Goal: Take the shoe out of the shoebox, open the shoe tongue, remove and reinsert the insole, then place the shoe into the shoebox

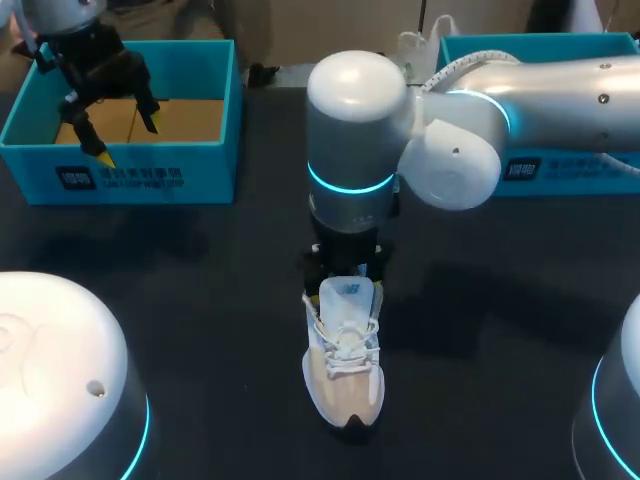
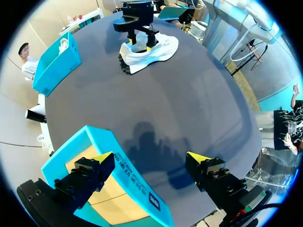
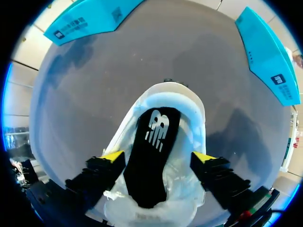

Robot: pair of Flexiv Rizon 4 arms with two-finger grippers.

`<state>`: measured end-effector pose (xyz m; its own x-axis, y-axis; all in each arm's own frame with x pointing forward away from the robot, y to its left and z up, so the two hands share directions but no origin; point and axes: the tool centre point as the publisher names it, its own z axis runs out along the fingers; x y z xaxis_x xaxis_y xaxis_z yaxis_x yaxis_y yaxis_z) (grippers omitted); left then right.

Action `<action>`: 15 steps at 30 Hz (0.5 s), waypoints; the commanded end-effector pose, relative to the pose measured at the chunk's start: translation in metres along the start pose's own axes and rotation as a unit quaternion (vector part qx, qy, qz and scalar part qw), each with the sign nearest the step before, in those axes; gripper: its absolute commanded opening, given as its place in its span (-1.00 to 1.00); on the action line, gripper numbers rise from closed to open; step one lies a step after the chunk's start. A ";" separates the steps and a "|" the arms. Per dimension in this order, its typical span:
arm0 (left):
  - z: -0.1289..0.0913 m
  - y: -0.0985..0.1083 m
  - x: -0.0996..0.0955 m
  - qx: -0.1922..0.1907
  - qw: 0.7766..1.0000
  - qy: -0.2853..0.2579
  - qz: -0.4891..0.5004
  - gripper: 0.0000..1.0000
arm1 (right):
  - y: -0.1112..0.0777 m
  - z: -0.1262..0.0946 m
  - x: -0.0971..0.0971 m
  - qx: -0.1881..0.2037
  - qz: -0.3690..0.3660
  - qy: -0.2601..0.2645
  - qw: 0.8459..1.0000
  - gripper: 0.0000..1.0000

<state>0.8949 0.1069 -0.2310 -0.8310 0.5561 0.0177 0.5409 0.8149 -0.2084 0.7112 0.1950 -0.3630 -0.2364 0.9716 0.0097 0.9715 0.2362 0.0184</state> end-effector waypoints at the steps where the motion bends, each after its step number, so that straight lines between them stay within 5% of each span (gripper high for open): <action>1: 0.000 0.000 0.000 -0.001 1.000 0.000 0.000 1.00 | -0.004 -0.006 0.003 -0.004 -0.002 -0.014 1.000 1.00; 15: 0.000 0.000 0.000 -0.001 1.000 0.000 0.000 1.00 | -0.015 -0.013 0.004 0.004 0.019 -0.027 0.999 1.00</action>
<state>0.8949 0.1069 -0.2310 -0.8310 0.5560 0.0177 0.5408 0.8149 -0.2084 0.7017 0.1970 -0.3477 -0.2022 0.9782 -0.0477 0.9793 0.2024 0.0000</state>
